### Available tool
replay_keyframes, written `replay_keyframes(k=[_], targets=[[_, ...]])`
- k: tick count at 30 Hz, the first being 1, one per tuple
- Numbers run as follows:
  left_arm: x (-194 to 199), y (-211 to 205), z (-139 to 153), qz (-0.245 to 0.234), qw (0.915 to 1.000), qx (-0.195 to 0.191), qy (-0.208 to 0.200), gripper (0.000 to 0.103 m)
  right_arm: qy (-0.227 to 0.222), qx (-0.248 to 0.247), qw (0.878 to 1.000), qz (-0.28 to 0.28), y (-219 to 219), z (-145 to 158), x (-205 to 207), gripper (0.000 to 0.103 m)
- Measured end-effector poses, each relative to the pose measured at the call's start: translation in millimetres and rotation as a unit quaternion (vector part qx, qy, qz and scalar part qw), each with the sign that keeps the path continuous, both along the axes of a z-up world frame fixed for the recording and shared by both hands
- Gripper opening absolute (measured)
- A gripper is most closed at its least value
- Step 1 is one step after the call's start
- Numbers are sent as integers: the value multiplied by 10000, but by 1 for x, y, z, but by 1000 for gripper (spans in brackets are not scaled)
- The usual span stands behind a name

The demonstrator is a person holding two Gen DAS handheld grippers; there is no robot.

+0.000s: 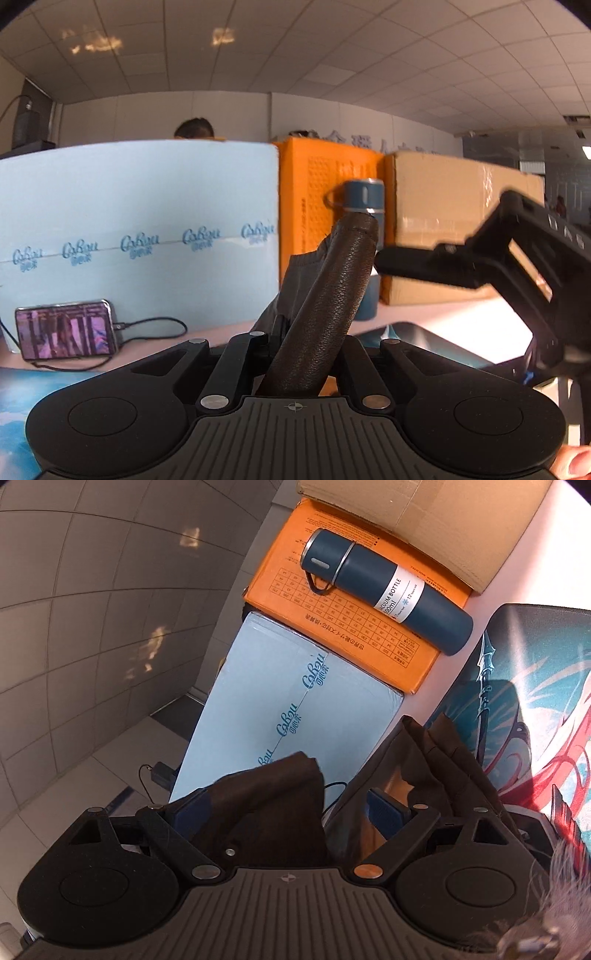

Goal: Fold clothes

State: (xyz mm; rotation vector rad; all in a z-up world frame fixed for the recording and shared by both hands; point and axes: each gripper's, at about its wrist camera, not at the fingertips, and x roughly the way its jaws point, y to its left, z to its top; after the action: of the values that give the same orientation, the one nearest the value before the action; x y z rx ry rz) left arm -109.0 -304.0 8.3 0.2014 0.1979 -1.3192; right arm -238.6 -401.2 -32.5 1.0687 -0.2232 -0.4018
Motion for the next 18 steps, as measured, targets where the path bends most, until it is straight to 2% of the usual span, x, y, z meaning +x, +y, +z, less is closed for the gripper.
replay_keyframes(k=[1,4,5,7,8,9,10,11,12,15,17,18], targets=[[-4,-5,-9,-209,9994,278,-42,11,-86,100,9999,57,-3,-2,-1,93],[-8,-8,-21,-595,9964,598,26,18,-32,390,9991,179,-10,-7,2,93],[-8,-9,-20,-642,9956,678,-17,25,13,446,9989,159,-11,-9,2,93],[-7,-5,-17,-779,9935,833,-27,55,89,543,9984,122,-13,-11,3,93],[-5,-2,-14,-625,9940,893,-14,66,92,551,9984,111,-13,-11,2,93],[-4,3,-11,-569,9940,936,24,76,79,547,9984,97,-12,-12,1,93],[-2,8,-8,-514,9939,979,63,80,82,538,9985,84,-12,-12,0,93],[3,16,-4,-689,9928,961,170,91,122,521,9985,61,-11,-11,-1,93],[8,24,-1,-868,9914,942,279,96,181,513,9985,35,-11,-11,-1,93],[27,50,6,-1222,9871,777,685,99,351,534,9980,21,-11,-10,1,93],[47,66,8,-1325,9826,558,1180,100,454,483,9978,-3,-10,-10,3,93],[60,73,8,-1242,9789,391,1573,102,503,445,9977,-21,-9,-9,3,93]])
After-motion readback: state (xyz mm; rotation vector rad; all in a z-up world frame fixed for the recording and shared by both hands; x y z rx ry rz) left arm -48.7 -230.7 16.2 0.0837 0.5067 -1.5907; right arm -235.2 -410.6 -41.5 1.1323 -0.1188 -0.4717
